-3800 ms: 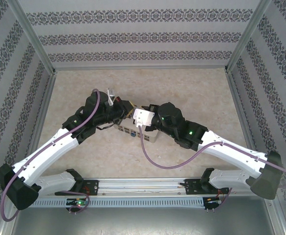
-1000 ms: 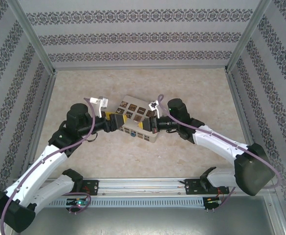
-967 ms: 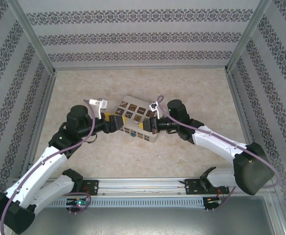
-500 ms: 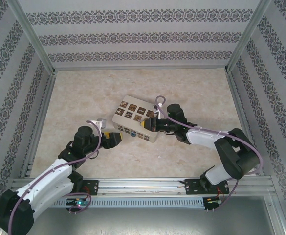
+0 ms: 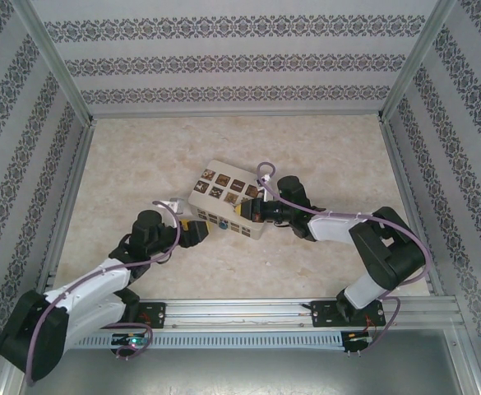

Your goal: Unlock a padlock with a key

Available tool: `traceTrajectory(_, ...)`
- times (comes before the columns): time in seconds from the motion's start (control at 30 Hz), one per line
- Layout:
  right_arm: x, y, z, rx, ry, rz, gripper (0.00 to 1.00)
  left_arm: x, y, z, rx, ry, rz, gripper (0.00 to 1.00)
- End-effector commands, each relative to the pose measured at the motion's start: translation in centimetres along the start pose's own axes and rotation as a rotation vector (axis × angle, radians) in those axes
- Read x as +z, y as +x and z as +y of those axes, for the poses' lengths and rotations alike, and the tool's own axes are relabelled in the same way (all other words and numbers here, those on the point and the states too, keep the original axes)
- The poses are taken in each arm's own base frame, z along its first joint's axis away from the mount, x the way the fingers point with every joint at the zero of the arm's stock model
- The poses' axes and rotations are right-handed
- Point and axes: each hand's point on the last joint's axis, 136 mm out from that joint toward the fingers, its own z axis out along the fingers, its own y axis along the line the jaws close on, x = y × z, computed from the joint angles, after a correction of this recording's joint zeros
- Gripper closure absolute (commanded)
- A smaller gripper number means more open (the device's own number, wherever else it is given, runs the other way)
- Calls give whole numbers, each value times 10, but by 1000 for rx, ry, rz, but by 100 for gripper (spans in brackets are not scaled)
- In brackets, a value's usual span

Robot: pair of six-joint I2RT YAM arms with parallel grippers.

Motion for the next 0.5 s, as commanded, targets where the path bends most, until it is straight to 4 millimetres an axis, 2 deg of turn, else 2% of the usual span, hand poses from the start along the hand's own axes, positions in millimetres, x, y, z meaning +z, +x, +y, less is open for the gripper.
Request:
traceTrajectory(0.0,3,18,-31,57,77,44,100,6,-10,-10,45,60,-30,34)
traceTrajectory(0.47,3,20,-36,49,100,55,100,51,0,2,54,41,30,35)
